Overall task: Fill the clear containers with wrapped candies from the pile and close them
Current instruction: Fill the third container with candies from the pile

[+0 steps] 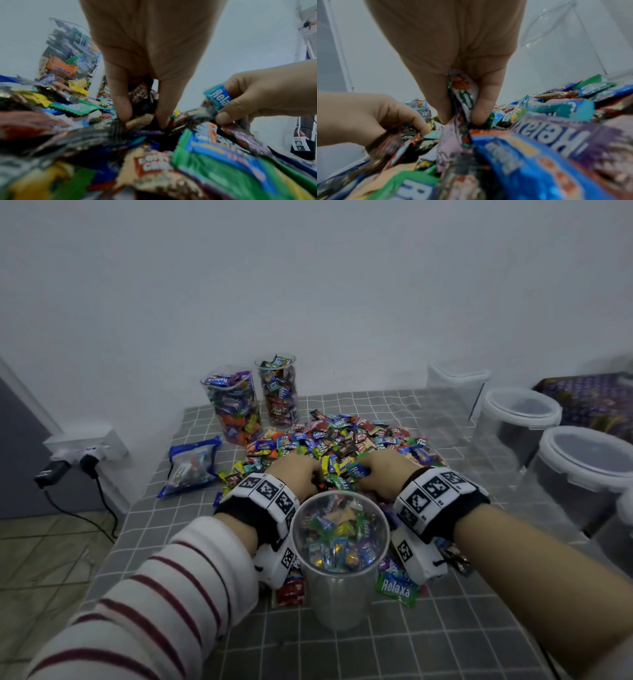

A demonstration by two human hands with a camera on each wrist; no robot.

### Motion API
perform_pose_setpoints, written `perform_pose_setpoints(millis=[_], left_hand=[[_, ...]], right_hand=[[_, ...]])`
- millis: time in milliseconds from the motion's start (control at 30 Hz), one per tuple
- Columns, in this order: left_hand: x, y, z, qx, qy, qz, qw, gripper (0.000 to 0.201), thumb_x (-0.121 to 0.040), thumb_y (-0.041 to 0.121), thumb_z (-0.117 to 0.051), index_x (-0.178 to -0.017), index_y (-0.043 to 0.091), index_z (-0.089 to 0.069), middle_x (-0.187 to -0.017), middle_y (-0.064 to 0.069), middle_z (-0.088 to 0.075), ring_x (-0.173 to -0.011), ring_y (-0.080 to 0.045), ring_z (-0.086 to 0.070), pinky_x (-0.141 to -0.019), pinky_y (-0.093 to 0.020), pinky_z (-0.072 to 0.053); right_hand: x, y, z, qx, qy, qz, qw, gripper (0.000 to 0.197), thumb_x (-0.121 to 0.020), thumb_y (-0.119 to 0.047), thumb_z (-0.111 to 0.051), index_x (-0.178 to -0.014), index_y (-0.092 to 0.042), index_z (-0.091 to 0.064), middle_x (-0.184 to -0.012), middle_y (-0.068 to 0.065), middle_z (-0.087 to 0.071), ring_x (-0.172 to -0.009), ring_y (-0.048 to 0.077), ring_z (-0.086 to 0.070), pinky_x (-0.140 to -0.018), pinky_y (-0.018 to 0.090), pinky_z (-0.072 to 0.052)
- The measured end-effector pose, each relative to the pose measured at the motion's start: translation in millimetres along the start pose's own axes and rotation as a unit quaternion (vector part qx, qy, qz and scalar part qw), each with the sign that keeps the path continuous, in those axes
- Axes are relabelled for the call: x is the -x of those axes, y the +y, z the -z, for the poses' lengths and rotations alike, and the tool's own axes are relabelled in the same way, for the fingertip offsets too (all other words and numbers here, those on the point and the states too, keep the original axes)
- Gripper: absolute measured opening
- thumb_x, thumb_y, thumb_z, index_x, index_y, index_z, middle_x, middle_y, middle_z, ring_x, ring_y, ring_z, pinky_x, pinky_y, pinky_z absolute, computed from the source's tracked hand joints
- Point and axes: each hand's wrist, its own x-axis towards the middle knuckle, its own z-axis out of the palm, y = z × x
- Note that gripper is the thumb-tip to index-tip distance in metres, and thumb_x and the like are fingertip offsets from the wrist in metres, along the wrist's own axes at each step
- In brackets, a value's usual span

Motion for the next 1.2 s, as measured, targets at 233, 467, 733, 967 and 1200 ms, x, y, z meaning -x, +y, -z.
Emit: perform_pose_setpoints(millis=[233, 467, 733, 967, 1200], left_hand=[[12, -4, 8, 0.124, 0.096, 0.026, 0.987, 0.021, -0.087, 0.022, -0.065, -0.108, 0.019, -0.069, -0.112, -0.001, -0.067, -0.102, -0.019, -0.06, -0.081, -0.027, -0.044], [45, -4, 32, 0.282, 0.201, 0.023, 0.938, 0.022, -0.082, 0.022, -0.071, -0.103, 0.022, -0.071, -0.107, -0.002, -0.067, -0.09, -0.023, -0.064, -0.085, -0.038, -0.053], [81, 1, 46, 0.381, 0.233, -0.025, 0.894, 0.023, -0.08, 0.017, -0.074, -0.096, 0.032, -0.068, -0.101, 0.001, -0.067, -0.073, -0.011, -0.062, -0.075, -0.029, -0.054], [96, 6, 43, 0.396, 0.24, -0.038, 0.885, 0.025, -0.08, 0.016, -0.074, -0.096, 0.034, -0.068, -0.09, 0.003, -0.068, -0.064, -0.008, -0.06, -0.059, -0.019, -0.048], [103, 10, 42, 0.403, 0.247, -0.057, 0.879, 0.028, -0.079, 0.014, -0.074, -0.09, 0.038, -0.067, -0.096, 0.007, -0.069, -0.078, -0.007, -0.062, -0.073, -0.028, -0.052]], right_hand=[[9, 6, 6, -0.135, 0.052, -0.012, 0.989, 0.014, -0.086, -0.018, -0.064, -0.093, -0.006, -0.065, -0.077, 0.006, -0.054, -0.075, 0.022, -0.05, -0.062, 0.024, -0.038], [30, 7, 24, -0.258, 0.108, 0.012, 0.96, 0.024, -0.082, -0.01, -0.068, -0.083, 0.011, -0.056, -0.074, 0.013, -0.051, -0.065, 0.02, -0.052, -0.06, 0.03, -0.042], [80, -17, 61, -0.462, 0.12, 0.125, 0.87, 0.018, -0.084, 0.004, -0.061, -0.101, 0.0, -0.065, -0.074, 0.003, -0.065, -0.057, -0.001, -0.061, -0.056, 0.012, -0.05], [113, -41, 55, -0.342, 0.069, 0.192, 0.917, 0.018, -0.083, -0.003, -0.066, -0.093, -0.018, -0.069, -0.08, 0.004, -0.07, -0.068, 0.01, -0.064, -0.065, 0.02, -0.054], [123, -53, 41, -0.1, 0.111, 0.221, 0.964, 0.019, -0.084, -0.022, -0.065, -0.072, -0.011, -0.055, -0.072, 0.011, -0.054, -0.065, 0.022, -0.047, -0.059, 0.032, -0.029]])
